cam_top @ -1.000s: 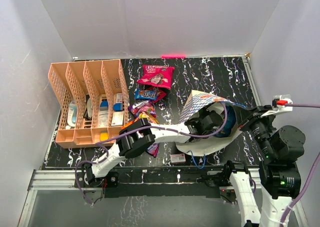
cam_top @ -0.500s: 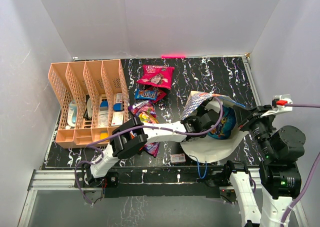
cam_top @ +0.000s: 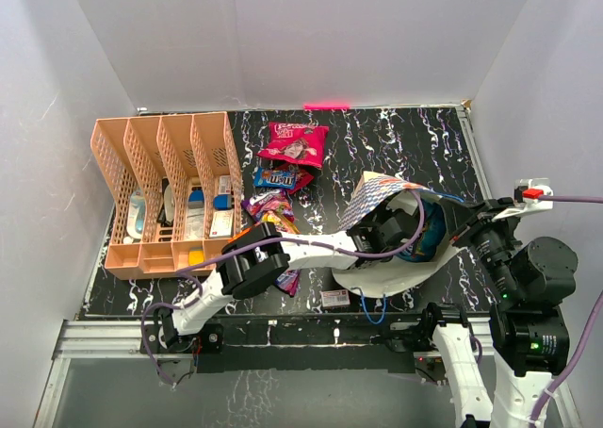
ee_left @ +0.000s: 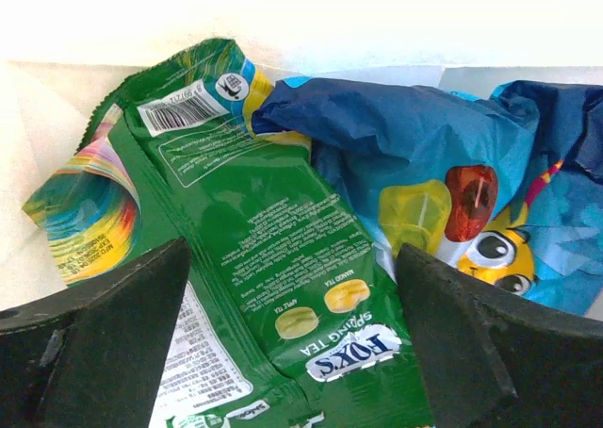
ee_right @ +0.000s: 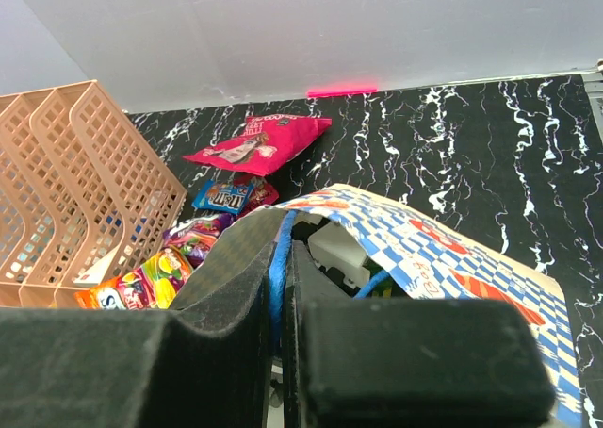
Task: Take the snacks out of the paper bag
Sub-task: Take out the snack from the paper bag.
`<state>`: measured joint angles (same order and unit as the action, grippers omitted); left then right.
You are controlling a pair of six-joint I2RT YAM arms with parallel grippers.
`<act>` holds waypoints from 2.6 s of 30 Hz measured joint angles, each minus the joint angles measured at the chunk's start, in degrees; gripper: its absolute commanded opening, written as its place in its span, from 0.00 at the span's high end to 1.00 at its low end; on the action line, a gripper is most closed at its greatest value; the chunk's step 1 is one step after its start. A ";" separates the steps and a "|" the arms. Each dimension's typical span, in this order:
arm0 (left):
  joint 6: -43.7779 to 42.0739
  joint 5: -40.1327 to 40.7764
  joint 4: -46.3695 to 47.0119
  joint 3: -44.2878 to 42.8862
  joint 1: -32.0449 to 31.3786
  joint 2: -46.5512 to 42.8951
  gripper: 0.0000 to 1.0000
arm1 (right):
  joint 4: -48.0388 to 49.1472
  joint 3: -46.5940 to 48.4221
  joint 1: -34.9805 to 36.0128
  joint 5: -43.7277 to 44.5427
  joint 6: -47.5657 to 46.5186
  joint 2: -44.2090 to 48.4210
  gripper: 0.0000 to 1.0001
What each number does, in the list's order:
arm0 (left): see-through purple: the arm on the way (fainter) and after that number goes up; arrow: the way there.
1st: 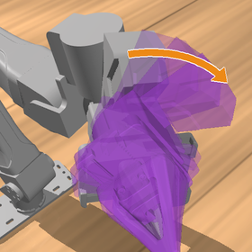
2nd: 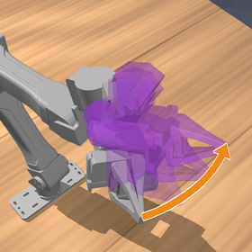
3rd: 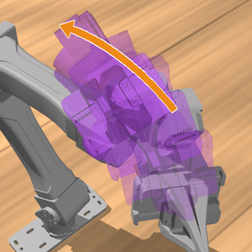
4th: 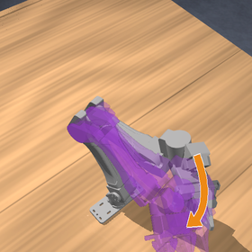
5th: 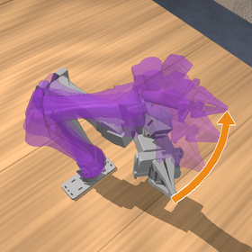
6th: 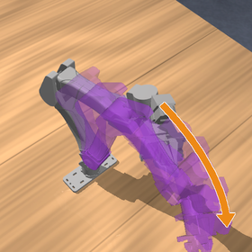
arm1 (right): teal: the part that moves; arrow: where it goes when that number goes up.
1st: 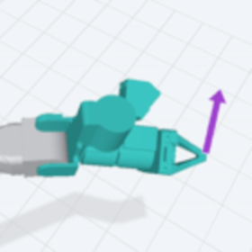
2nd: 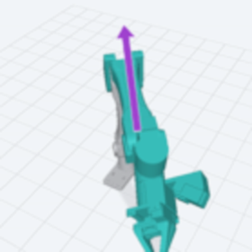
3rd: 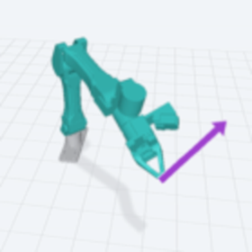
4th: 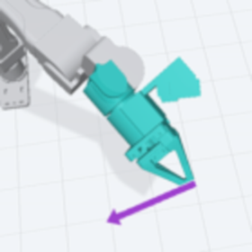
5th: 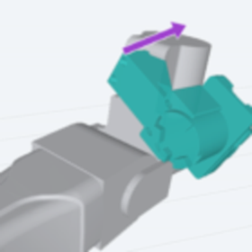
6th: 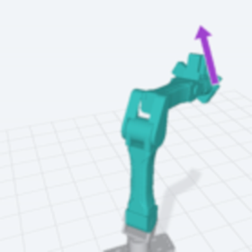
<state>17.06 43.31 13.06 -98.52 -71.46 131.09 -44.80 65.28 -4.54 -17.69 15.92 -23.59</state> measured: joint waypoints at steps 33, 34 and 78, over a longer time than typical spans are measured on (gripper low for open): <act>-1.25 -15.10 -2.56 3.04 2.71 -3.19 1.00 | 0.50 -0.04 0.00 2.62 -1.05 -0.74 0.92; -1.27 -16.20 -3.26 3.10 2.71 -3.54 1.00 | 0.55 -0.04 0.00 2.82 -1.05 -0.74 0.92; -16.15 -38.45 -13.51 4.22 -1.03 -41.86 1.00 | 16.09 5.18 0.04 22.47 -13.62 -22.38 0.92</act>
<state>0.91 4.86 -0.45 -94.30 -72.49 89.23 -28.71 70.46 -4.49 4.78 2.31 -45.98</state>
